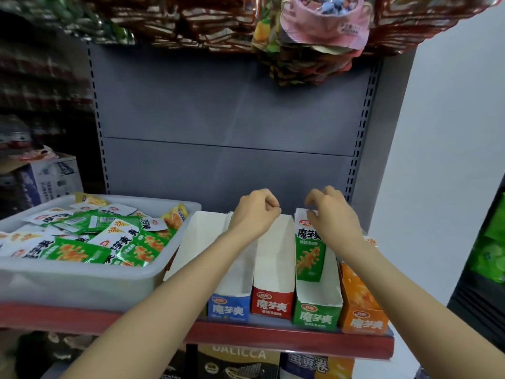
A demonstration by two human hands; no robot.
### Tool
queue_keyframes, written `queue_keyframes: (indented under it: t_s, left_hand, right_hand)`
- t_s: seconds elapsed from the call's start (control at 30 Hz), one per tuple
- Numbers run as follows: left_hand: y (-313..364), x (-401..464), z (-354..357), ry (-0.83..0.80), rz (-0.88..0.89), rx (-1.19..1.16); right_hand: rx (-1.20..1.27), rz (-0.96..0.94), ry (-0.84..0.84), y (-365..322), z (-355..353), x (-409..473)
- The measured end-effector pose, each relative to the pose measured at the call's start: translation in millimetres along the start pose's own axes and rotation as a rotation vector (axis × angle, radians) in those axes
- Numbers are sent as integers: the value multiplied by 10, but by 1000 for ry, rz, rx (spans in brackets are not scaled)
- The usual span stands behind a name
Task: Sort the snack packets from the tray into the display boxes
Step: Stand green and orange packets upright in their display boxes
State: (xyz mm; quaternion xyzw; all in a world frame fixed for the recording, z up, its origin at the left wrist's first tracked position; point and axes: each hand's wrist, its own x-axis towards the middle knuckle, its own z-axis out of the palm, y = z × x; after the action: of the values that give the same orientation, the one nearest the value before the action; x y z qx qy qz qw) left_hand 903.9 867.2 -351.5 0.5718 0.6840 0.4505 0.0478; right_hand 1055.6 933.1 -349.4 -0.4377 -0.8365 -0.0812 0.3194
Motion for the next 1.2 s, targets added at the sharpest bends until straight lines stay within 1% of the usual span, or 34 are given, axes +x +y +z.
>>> queue_keyframes:
  t_s: [0.03,0.1,0.17,0.27,0.37,0.43,0.5,0.63,0.7,0.73,0.83,0.93,1.03,1.1,1.17,1.2]
  left_hand:
    - [-48,-43,-103,23,6,-12]
    - [-156,-126,-322,74,11,-5]
    - [-295,-193,-559,132,4,44]
    - [-561,-280,-940,203,-50,126]
    - [-912,-339,-1335,217,-135,181]
    - [-1169,-379,-1590,188,-212,272]
    - [-1406,-426,-1808,145,-291,349]
    - [-1737,-550,-2098,105,-408,441]
    - [-1845,-597,-2180,63,-441,456]
    - [-1888,-614,-2209,31,-458,463]
    - [-1959,-624,-2257,-53,-482,514]
    - [-2000,-609,-2254,-100,-471,591]
    - [-2024,-617,-2246,-105,-459,619]
    - [-2044,-622,-2258,-105,-451,603]
    - [-2059,-629,-2259,-70,-436,550]
    - [-2064,-635,-2251,-26,-416,506]
  right_hand:
    - [21,-29,14,-107,8,-5]
    - [146,-84,8,-358,56,-12]
    - [281,-158,-38,-659,143,-4]
    - [362,-258,-134,-1177,293,17]
    - [407,-346,-195,-1719,468,54]
    - [424,-375,-287,-2047,609,98]
    - [375,-421,-415,-2324,762,153]
    - [118,-503,-675,-2676,973,220]
    - [48,-497,-758,-2768,1040,257]
    - [39,-486,-774,-2806,1061,273]
    - [75,-434,-754,-2884,1135,327]
    - [158,-346,-673,-2899,1173,369]
    - [310,-212,-617,-2871,1187,413]
    - [407,-165,-568,-2854,1158,413]
    - [507,-119,-452,-2832,1099,399]
    - [571,-81,-390,-2817,1058,396]
